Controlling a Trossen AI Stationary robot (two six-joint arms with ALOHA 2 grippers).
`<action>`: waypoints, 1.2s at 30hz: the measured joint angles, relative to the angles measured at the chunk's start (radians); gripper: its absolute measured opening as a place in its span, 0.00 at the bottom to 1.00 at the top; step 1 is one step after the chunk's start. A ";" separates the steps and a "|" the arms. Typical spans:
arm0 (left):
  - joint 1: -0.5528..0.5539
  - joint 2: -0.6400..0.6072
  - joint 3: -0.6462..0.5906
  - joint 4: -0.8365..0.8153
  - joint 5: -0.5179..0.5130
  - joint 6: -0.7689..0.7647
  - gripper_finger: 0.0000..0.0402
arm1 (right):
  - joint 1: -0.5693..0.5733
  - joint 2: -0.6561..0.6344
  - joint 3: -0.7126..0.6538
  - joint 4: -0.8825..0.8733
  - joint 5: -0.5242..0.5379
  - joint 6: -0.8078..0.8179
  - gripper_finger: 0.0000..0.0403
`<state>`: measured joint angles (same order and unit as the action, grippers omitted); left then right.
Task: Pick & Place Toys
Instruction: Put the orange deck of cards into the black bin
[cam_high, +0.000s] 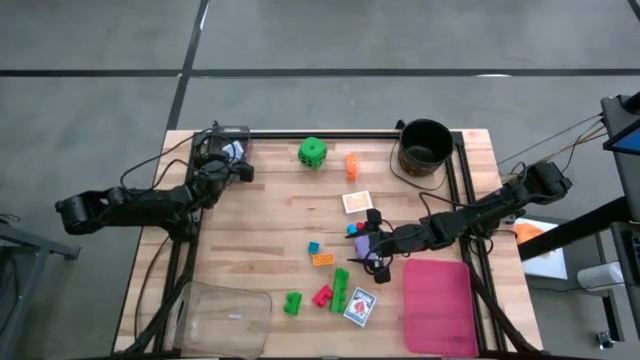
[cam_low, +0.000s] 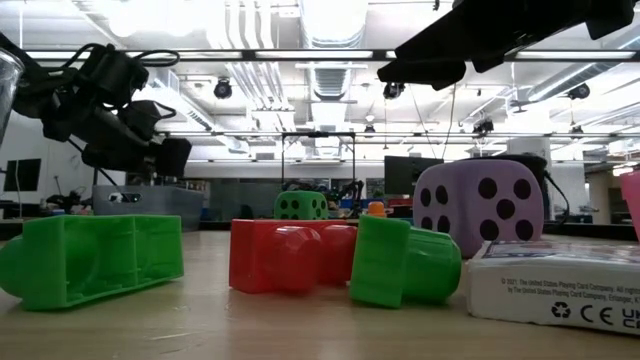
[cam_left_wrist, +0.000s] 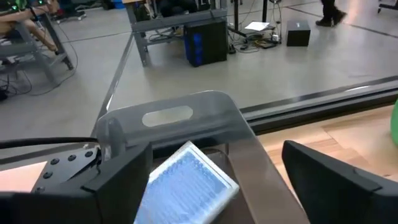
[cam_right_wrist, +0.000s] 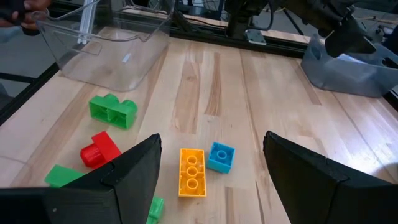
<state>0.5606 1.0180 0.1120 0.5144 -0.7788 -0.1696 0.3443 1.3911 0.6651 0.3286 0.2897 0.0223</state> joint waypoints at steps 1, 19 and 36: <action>0.000 0.000 0.000 0.000 0.000 0.000 0.85 | 0.000 0.000 0.000 0.000 0.000 0.000 0.70; -0.003 0.000 0.007 0.116 0.678 0.094 0.79 | -0.031 0.000 0.000 -0.004 0.227 0.005 0.70; -0.003 0.000 0.008 0.178 1.087 0.144 0.79 | -0.317 0.036 0.266 -0.678 0.067 0.024 0.70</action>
<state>0.5571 1.0180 0.1196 0.6928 0.3080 -0.0254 0.0272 1.4273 0.9311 -0.3491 0.3569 0.0458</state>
